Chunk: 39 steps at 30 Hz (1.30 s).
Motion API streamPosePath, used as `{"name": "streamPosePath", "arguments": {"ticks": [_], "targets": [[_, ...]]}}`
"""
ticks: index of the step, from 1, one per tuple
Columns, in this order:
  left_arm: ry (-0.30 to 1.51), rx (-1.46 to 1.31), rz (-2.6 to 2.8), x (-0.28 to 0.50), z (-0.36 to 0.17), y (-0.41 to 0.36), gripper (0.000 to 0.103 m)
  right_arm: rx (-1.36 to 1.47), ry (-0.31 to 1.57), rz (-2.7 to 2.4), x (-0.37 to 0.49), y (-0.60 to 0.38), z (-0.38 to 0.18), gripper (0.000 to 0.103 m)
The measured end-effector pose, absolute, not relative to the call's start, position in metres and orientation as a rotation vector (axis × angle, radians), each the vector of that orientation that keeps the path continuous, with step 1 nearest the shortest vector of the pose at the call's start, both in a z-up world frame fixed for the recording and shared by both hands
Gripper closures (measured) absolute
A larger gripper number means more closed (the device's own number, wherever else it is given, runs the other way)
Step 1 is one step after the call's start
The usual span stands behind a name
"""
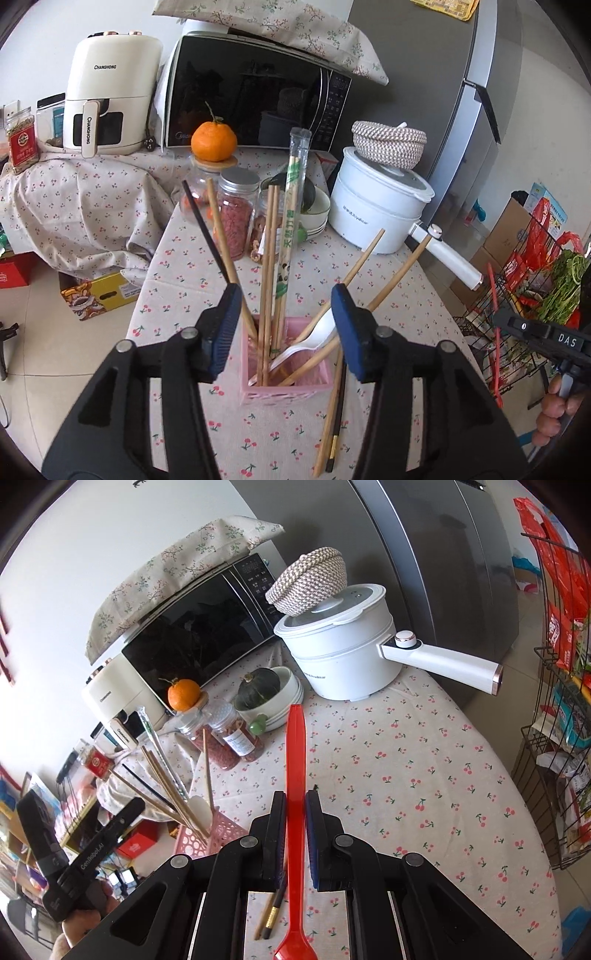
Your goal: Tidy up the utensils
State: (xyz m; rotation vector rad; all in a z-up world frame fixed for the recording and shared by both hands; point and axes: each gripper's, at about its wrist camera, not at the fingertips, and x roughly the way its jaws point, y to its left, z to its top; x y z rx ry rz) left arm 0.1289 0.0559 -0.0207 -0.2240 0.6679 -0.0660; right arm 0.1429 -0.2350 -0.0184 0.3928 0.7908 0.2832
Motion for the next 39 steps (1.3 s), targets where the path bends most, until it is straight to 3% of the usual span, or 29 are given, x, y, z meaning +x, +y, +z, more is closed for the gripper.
{"name": "streamPosePath", "arguments": {"ticks": [5, 19, 28, 39], "targets": [[0.798, -0.241, -0.019, 0.113, -0.027, 0.073, 0.026, 0.401, 0.73, 0.34, 0.14, -0.208, -0.007, 0.093], [0.977, -0.286, 0.038, 0.104, -0.064, 0.132, 0.025, 0.32, 0.433, 0.42, 0.125, -0.086, 0.027, 0.093], [1.003, -0.29, 0.041, 0.103, -0.063, 0.148, 0.022, 0.219, 0.287, 0.277, 0.136, -0.028, -0.008, 0.093], [1.018, -0.281, 0.017, 0.105, -0.066, 0.146, 0.022, 0.16, 0.242, 0.188, 0.14, -0.009, -0.041, 0.093]]}}
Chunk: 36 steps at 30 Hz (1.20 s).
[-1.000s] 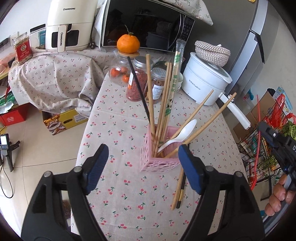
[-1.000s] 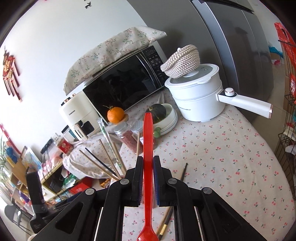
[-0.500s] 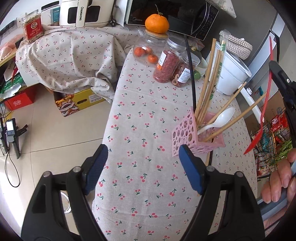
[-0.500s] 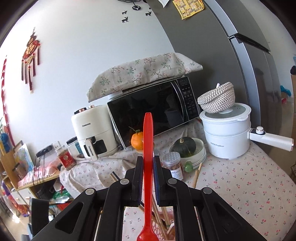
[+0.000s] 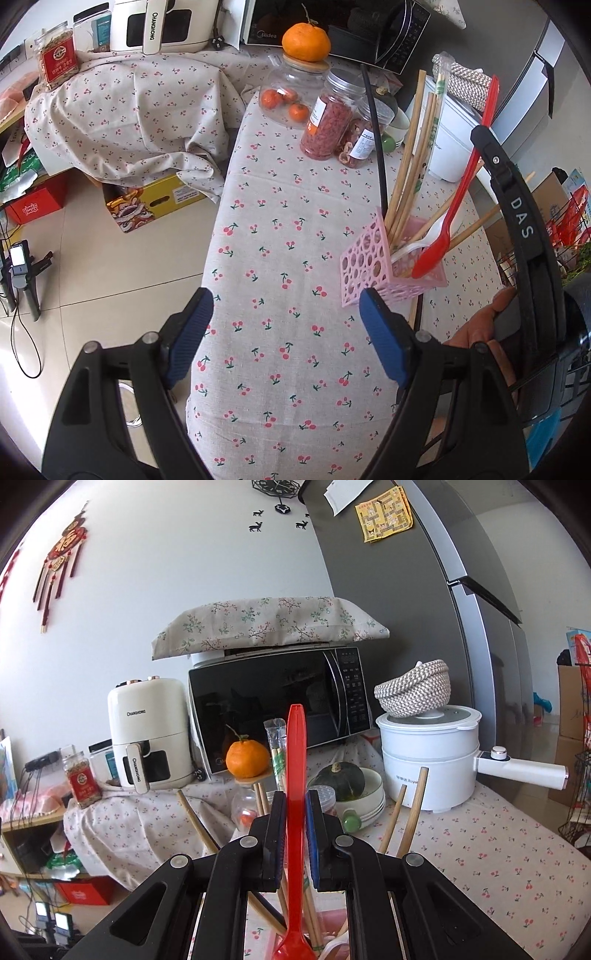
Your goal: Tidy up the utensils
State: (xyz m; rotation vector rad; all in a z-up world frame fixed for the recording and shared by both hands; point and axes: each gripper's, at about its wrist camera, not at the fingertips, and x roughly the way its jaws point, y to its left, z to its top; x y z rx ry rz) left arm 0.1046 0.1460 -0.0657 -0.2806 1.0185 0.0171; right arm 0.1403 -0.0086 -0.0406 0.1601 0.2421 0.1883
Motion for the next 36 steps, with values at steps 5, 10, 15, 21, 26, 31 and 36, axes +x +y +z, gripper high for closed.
{"name": "streamPosePath", "arguments": {"ticks": [5, 10, 15, 21, 26, 31, 36], "targets": [[1.021, -0.276, 0.029, 0.107, -0.068, 0.146, 0.022, 0.206, 0.29, 0.212, 0.138, -0.017, -0.043, 0.089], [1.03, -0.283, 0.019, 0.11, -0.072, 0.14, 0.022, 0.218, 0.289, 0.247, 0.125, -0.036, -0.015, 0.076], [1.055, -0.293, -0.038, 0.11, -0.077, 0.127, 0.022, 0.224, 0.36, 0.274, 0.12, -0.068, 0.009, 0.069], [1.063, -0.335, -0.083, 0.109, -0.08, 0.128, 0.022, 0.272, 0.697, 0.361, 0.121, -0.102, -0.023, 0.069], [1.067, -0.357, -0.231, 0.111, -0.084, 0.119, 0.037, 0.353, 0.922, 0.37, 0.124, -0.12, -0.063, 0.069], [1.091, -0.266, -0.436, 0.111, -0.091, 0.08, 0.046, 0.355, 1.012, 0.346, 0.124, -0.134, -0.078, 0.069], [1.158, -0.147, -0.507, 0.113, -0.111, 0.039, 0.061, 0.402, 1.065, 0.315, 0.125, -0.158, -0.09, 0.069]]}}
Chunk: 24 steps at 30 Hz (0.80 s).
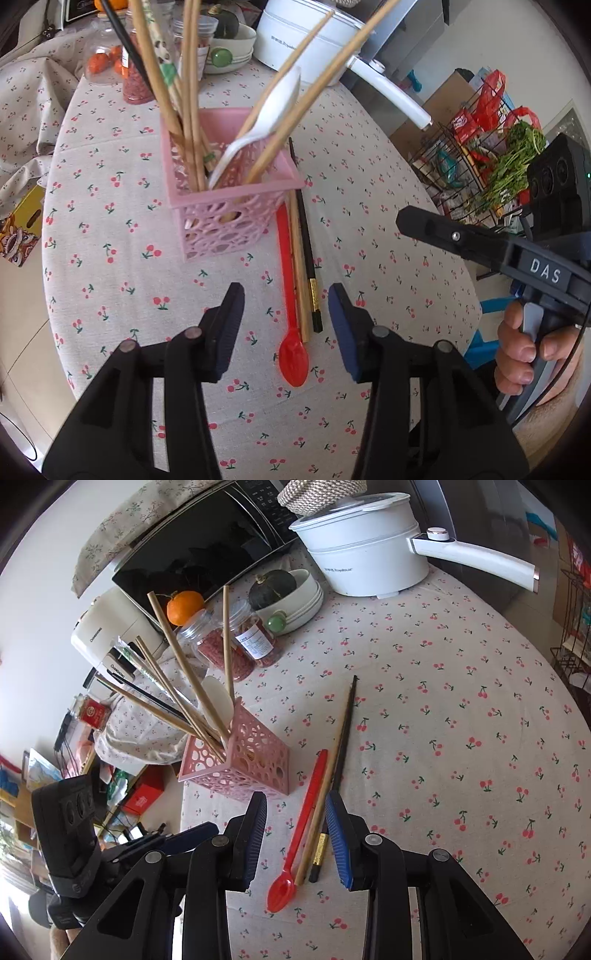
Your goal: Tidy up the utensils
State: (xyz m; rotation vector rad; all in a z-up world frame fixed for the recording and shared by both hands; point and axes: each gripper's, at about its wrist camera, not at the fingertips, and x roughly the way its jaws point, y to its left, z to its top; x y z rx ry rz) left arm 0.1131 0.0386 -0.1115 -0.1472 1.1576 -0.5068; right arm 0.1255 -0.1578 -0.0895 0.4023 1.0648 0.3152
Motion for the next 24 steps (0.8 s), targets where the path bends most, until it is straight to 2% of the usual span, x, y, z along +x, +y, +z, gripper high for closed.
{"name": "streamPosePath", "arguments": {"ticks": [6, 13, 17, 21, 24], "targets": [[1.213, -0.132, -0.492, 0.124, -0.144, 0.013, 0.08, 0.383, 1.096, 0.304, 0.121, -0.179, -0.098, 0.069], [1.238, -0.082, -0.457, 0.129, -0.16, -0.005, 0.085, 0.398, 1.094, 0.306, 0.118, -0.205, -0.095, 0.069], [1.296, -0.105, -0.433, 0.13, -0.159, -0.006, 0.095, 0.412, 1.096, 0.306, 0.118, -0.216, -0.093, 0.069], [1.412, -0.045, -0.415, 0.121, -0.159, -0.008, 0.095, 0.44, 1.102, 0.319, 0.119, -0.225, -0.091, 0.069], [1.399, -0.017, -0.405, 0.118, -0.153, -0.008, 0.094, 0.432, 1.099, 0.324, 0.121, -0.227, -0.088, 0.069]]}}
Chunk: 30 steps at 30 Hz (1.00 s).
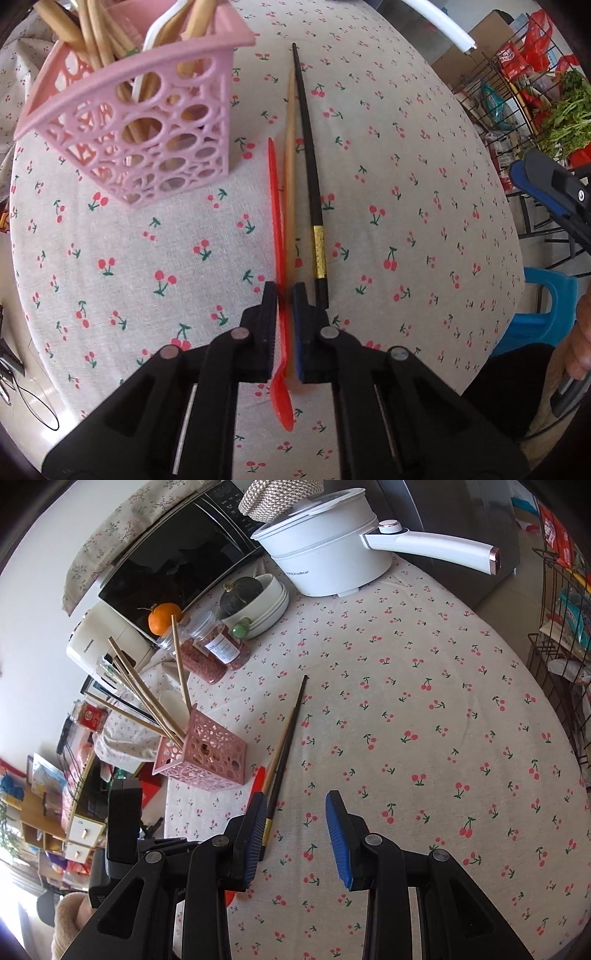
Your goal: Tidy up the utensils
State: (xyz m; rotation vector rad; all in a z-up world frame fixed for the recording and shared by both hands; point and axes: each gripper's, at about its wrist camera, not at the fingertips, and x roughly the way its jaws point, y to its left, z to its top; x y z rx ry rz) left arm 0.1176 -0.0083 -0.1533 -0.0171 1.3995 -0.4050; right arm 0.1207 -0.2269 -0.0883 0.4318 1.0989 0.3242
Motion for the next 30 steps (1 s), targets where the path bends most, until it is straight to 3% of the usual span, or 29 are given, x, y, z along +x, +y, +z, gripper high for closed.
{"name": "streamPosePath", "arguments": {"ticks": [4, 13, 14, 18, 30], "targets": [[1.329, -0.098, -0.418, 0.127, -0.145, 0.002, 0.082, 0.443, 1.107, 0.328, 0.123, -0.228, -0.089, 0.069], [1.28, -0.126, -0.33, 0.145, -0.161, -0.007, 0.082, 0.441, 1.131, 0.308, 0.122, -0.233, -0.098, 0.069], [1.273, -0.124, -0.332, 0.145, -0.161, -0.009, 0.083, 0.442, 1.134, 0.306, 0.122, -0.233, -0.099, 0.069], [1.249, -0.08, -0.321, 0.142, -0.154, -0.012, 0.1, 0.462, 1.151, 0.304, 0.125, -0.234, -0.104, 0.069], [1.011, -0.091, -0.367, 0.09, -0.078, 0.03, 0.101, 0.479, 1.15, 0.314, 0.125, -0.224, -0.102, 0.069]]}}
